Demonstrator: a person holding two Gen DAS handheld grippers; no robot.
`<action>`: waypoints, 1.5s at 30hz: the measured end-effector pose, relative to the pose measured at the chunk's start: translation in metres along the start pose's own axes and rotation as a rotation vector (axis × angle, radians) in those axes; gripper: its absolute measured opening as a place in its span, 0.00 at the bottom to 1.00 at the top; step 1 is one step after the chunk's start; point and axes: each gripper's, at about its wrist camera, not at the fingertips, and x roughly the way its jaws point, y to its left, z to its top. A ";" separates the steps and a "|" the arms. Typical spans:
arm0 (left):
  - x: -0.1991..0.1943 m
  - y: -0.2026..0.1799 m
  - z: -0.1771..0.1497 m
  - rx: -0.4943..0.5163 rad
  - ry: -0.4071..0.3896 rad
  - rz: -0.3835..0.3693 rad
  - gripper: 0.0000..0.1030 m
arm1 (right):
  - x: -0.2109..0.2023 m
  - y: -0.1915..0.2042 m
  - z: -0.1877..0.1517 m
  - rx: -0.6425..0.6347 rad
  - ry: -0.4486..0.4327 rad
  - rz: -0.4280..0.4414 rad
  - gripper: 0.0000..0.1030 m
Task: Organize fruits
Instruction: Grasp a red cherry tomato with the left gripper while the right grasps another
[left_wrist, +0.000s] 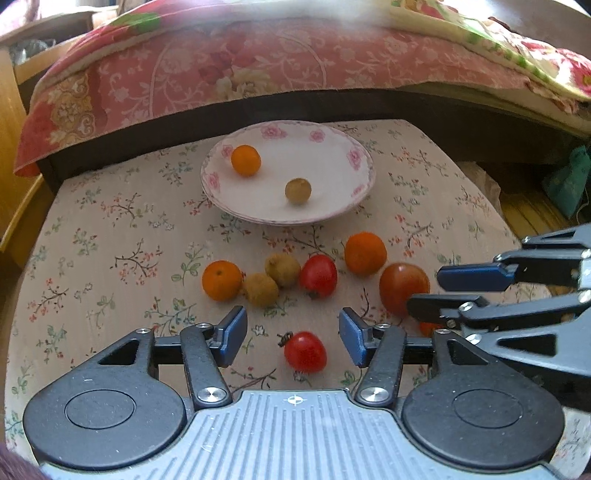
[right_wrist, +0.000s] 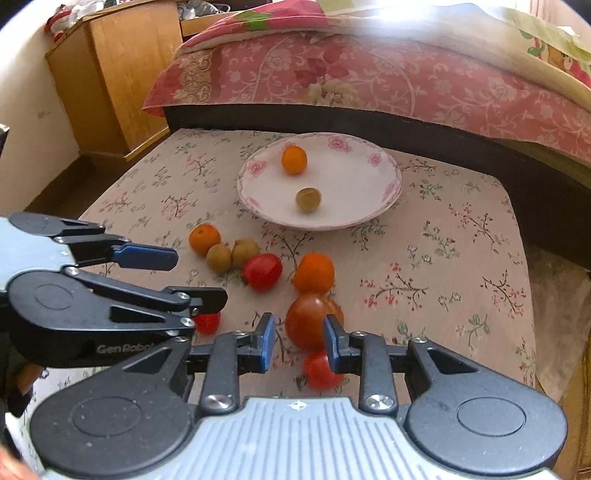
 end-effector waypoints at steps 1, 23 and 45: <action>0.000 -0.001 -0.003 0.011 -0.002 0.001 0.61 | -0.002 -0.001 -0.001 0.000 0.000 0.000 0.31; 0.026 -0.011 -0.022 0.060 0.019 -0.034 0.38 | 0.007 -0.022 -0.028 -0.029 0.035 0.028 0.37; 0.030 -0.010 -0.022 0.073 0.009 -0.057 0.46 | 0.024 -0.010 -0.028 -0.074 0.051 0.085 0.31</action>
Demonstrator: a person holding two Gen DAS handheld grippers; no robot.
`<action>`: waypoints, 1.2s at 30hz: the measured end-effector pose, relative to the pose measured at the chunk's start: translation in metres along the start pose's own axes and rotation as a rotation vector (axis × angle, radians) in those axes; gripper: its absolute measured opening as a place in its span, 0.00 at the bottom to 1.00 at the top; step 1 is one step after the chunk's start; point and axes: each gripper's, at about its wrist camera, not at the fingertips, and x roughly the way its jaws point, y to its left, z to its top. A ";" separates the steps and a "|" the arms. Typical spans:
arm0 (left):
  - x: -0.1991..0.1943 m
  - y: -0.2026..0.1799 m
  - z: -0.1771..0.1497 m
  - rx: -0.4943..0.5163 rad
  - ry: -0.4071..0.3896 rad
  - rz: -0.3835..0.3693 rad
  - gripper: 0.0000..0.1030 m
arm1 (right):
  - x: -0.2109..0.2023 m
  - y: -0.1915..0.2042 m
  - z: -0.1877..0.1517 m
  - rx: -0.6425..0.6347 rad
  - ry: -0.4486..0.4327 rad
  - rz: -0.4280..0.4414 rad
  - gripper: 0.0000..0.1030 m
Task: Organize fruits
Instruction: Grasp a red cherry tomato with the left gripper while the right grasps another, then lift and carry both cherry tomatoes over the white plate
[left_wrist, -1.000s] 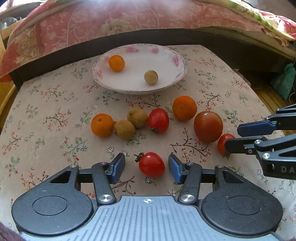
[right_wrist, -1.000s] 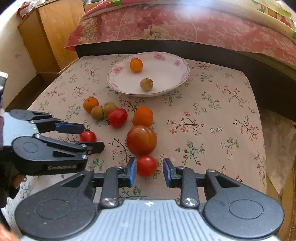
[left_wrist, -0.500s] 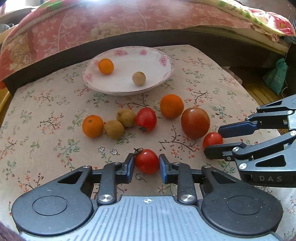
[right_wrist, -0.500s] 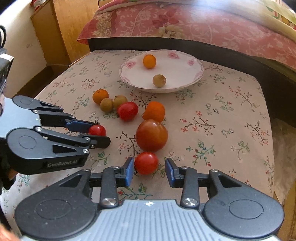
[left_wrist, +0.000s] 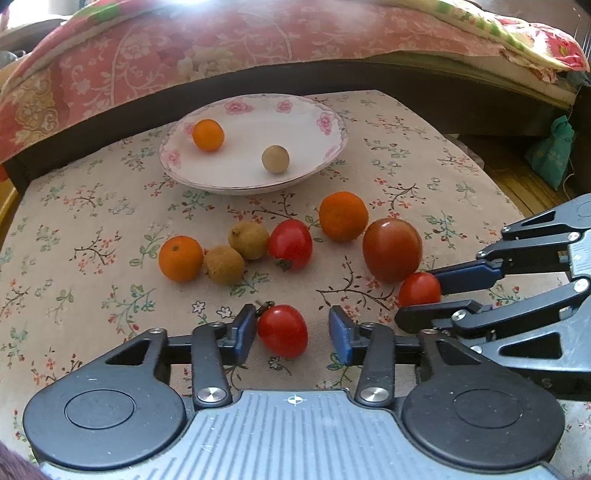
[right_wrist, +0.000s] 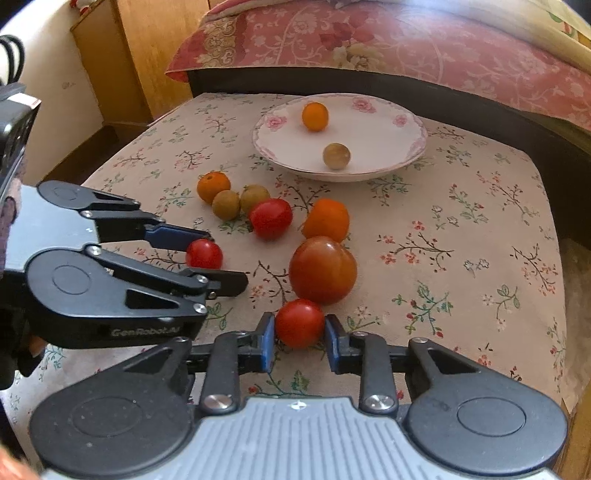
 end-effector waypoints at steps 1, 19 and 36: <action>-0.001 -0.001 0.000 0.006 -0.001 0.002 0.40 | 0.000 0.001 0.000 -0.006 0.001 0.003 0.31; -0.019 -0.008 -0.004 0.071 0.043 -0.070 0.34 | -0.010 0.005 -0.002 -0.025 0.035 0.063 0.31; -0.016 -0.007 -0.005 0.082 0.040 -0.045 0.50 | -0.004 0.005 -0.004 -0.043 0.043 0.057 0.33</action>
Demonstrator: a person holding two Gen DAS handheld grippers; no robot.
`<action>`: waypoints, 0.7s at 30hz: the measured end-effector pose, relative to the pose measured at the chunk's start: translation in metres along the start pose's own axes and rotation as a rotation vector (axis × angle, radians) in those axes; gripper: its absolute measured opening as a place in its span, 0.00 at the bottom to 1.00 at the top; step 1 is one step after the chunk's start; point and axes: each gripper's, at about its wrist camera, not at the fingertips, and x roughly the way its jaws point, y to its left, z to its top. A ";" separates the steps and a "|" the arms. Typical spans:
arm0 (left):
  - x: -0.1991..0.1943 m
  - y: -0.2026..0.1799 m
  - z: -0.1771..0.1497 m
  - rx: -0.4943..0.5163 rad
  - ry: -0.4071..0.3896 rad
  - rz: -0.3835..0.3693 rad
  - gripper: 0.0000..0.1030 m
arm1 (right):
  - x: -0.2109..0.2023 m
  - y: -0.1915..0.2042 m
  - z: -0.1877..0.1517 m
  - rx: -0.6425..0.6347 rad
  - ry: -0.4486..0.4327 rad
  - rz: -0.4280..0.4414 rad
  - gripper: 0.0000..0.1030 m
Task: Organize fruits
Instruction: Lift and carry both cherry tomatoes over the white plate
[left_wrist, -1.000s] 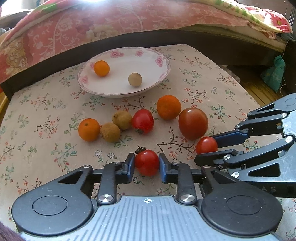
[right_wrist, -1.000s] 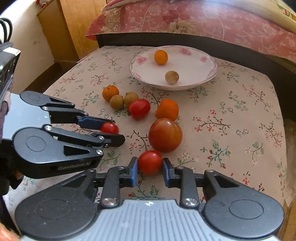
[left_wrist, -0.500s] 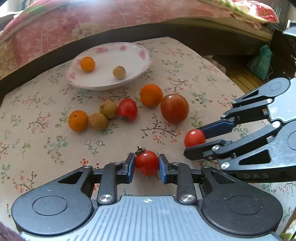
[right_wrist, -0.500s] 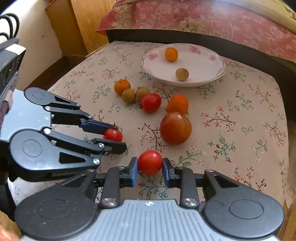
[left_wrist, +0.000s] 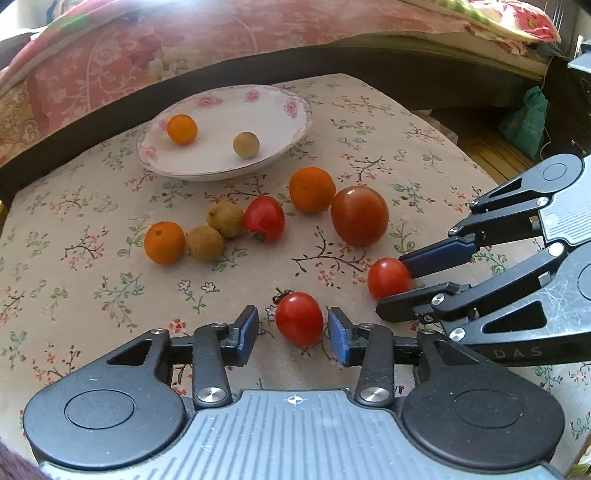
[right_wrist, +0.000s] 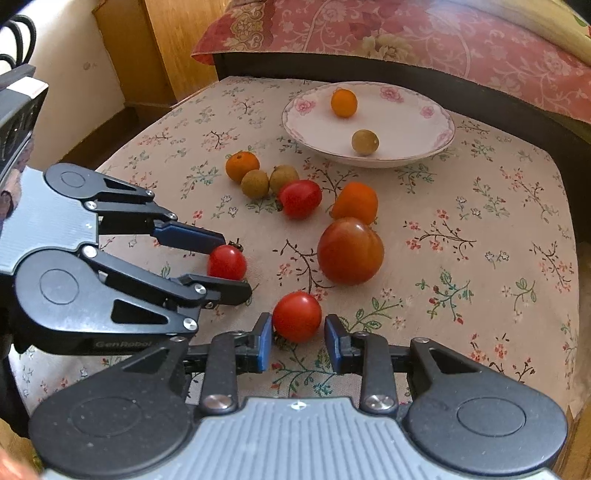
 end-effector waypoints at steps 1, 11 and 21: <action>0.000 0.000 0.000 -0.003 0.001 0.002 0.52 | 0.000 0.000 0.000 -0.004 0.001 0.001 0.34; 0.000 0.005 0.001 -0.025 0.002 0.005 0.54 | 0.001 0.001 0.001 -0.014 -0.016 -0.007 0.39; 0.002 0.005 0.000 -0.027 0.004 0.006 0.54 | 0.004 0.006 0.002 -0.040 -0.021 -0.014 0.31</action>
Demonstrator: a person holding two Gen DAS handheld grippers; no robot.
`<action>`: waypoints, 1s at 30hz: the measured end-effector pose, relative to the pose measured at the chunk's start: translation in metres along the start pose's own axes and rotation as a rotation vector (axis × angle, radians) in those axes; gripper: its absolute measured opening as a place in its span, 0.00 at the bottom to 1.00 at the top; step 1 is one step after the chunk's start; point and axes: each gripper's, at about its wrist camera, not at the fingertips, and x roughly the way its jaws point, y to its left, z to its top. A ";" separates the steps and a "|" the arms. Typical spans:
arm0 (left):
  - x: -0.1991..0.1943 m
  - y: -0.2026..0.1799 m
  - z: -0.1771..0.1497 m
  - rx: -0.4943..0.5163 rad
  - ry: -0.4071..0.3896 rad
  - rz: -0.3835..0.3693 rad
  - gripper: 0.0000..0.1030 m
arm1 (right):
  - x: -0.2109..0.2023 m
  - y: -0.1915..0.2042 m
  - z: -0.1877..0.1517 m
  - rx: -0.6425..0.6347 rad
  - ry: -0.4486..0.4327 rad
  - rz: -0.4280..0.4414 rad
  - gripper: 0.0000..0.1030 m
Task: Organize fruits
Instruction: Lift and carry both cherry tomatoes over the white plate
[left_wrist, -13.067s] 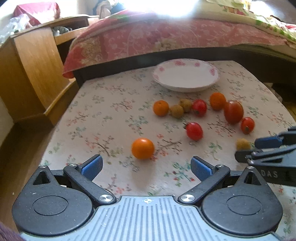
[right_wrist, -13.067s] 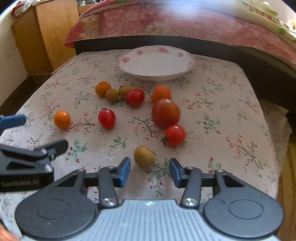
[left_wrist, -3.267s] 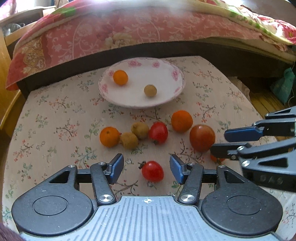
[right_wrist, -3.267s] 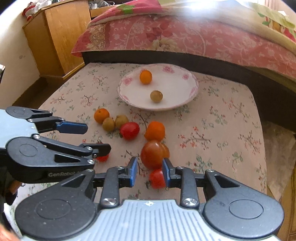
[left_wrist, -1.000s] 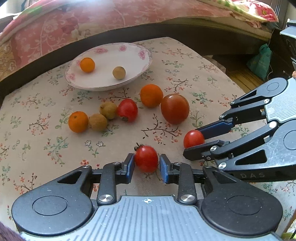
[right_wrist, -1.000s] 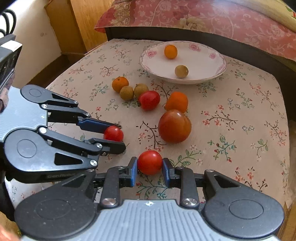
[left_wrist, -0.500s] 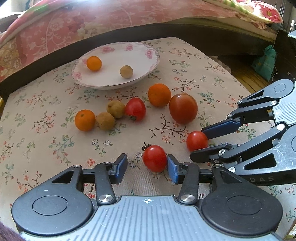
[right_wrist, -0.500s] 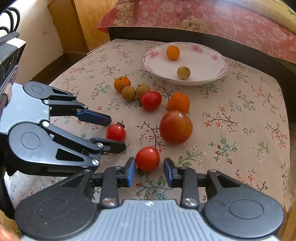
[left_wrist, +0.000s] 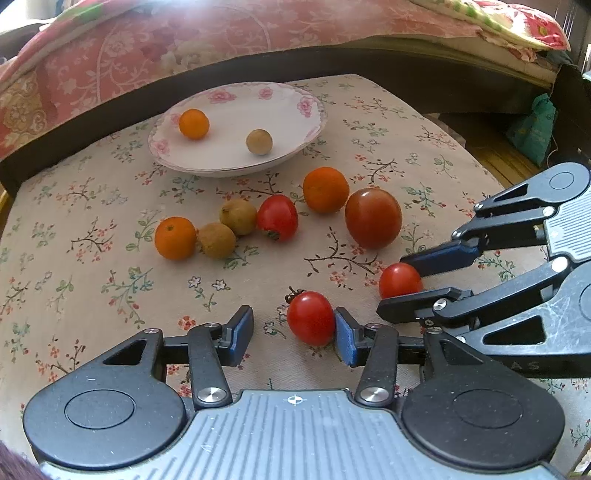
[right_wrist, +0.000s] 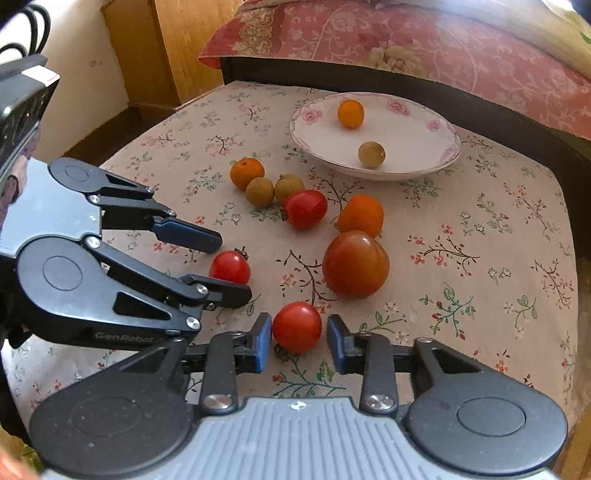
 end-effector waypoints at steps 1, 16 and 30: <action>0.000 0.000 0.000 0.001 0.001 -0.001 0.54 | 0.000 0.000 -0.001 -0.002 0.005 0.000 0.31; 0.000 -0.004 -0.001 -0.018 -0.013 -0.009 0.44 | -0.001 -0.004 0.000 0.009 0.010 -0.012 0.31; -0.003 -0.007 -0.002 -0.009 -0.019 -0.013 0.33 | -0.001 -0.004 0.000 0.009 0.011 -0.015 0.31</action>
